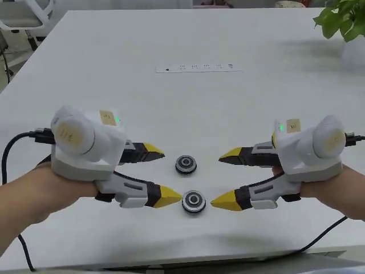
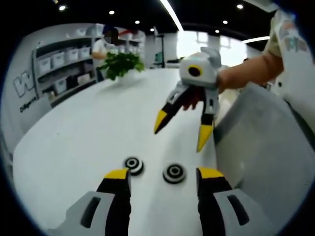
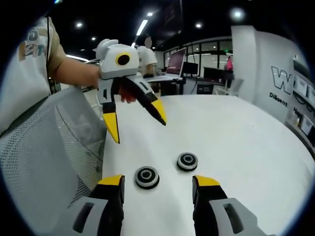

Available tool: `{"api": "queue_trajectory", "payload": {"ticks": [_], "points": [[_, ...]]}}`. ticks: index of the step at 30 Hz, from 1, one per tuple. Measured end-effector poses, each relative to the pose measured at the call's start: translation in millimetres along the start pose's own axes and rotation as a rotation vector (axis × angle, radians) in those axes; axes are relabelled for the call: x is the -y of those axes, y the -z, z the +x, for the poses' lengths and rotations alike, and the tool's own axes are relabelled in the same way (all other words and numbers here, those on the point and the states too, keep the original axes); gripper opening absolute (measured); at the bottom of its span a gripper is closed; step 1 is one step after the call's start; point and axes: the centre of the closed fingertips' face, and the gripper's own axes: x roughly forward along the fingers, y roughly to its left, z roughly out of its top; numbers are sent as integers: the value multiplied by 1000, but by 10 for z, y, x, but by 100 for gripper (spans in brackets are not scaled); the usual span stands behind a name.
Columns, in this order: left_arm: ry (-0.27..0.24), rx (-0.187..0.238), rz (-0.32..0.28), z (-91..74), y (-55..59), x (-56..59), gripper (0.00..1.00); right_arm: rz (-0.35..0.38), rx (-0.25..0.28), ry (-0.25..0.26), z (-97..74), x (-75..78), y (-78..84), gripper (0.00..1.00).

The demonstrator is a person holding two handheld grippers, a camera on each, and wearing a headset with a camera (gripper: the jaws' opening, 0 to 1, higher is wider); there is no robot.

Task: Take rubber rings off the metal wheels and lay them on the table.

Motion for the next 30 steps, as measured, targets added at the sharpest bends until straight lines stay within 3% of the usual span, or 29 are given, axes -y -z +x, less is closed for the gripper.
{"api": "queue_trajectory", "payload": {"ticks": [30], "points": [[101, -54, -6, 398, 217, 132, 38, 2, -38, -97, 234, -99, 213, 33]]}}
